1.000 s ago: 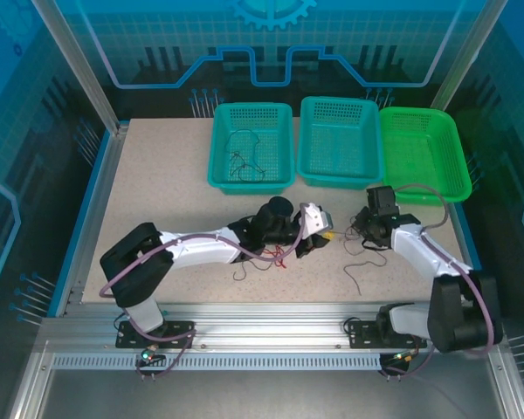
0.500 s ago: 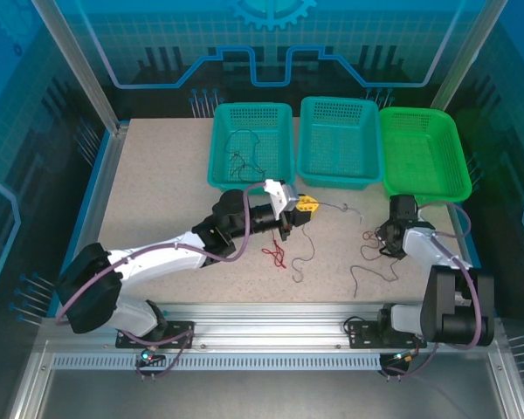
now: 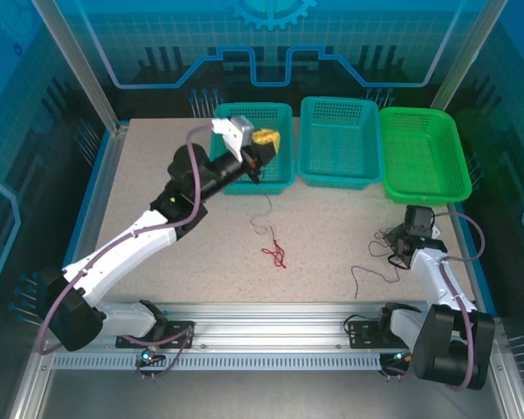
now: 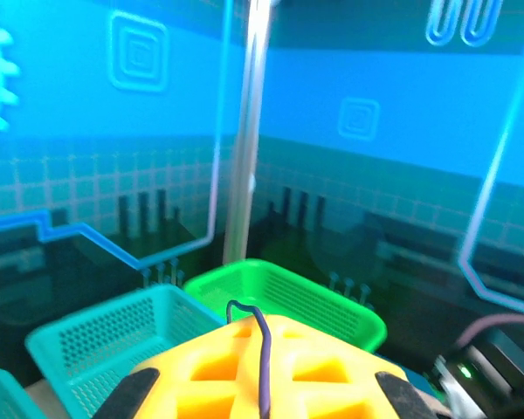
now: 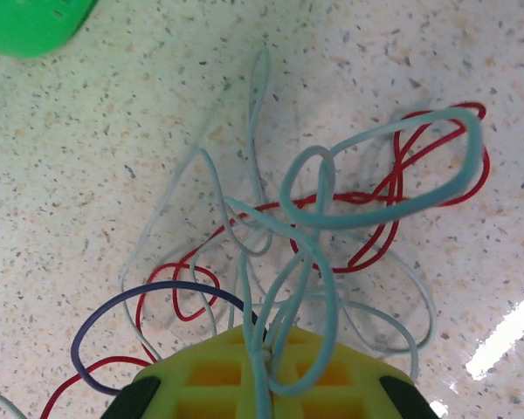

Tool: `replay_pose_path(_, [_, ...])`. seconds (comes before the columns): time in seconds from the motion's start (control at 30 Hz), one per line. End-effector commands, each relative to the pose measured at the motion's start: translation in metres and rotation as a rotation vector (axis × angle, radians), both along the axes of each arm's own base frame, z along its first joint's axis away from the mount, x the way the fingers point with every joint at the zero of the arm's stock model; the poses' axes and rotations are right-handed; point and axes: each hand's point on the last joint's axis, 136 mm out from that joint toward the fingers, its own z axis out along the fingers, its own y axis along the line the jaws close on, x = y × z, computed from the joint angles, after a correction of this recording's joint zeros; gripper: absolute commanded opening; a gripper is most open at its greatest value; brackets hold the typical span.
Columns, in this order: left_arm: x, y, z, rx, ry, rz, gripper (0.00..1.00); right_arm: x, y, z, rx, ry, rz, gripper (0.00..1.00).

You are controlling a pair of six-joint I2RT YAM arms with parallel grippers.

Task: Untangle the cables

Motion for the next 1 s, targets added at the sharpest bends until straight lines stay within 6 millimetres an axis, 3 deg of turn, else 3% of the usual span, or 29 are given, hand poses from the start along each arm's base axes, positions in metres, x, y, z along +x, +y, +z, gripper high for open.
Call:
replay_pose_path(0.0, [0.017,0.009,0.016,0.043,-0.015,0.065,0.0,0.003,0.011,0.005,0.046,-0.022,0.07,0.01])
replay_pose_path(0.23, [0.071,0.043,0.036,0.024,-0.099,0.191,0.0,0.011,0.038,0.044,0.104,-0.129,0.244,0.12])
replay_pose_path(0.43, [0.124,0.058,0.03,0.035,-0.13,0.247,0.0,0.004,0.046,0.072,0.089,-0.225,0.281,0.17])
replay_pose_path(0.73, [0.186,0.062,-0.029,0.1,-0.049,0.282,0.0,-0.003,0.051,0.078,0.086,-0.24,0.306,0.19])
replay_pose_path(0.83, [0.2,0.061,-0.063,0.109,0.04,0.288,0.0,-0.002,0.053,0.077,0.1,-0.236,0.309,0.2])
replay_pose_path(0.93, [0.213,0.067,-0.111,0.128,0.195,0.337,0.0,-0.002,0.055,0.076,0.123,-0.24,0.306,0.2])
replay_pose_path(0.97, [0.215,0.071,-0.129,0.134,0.257,0.359,0.07,-0.001,0.056,0.076,0.128,-0.243,0.304,0.2])
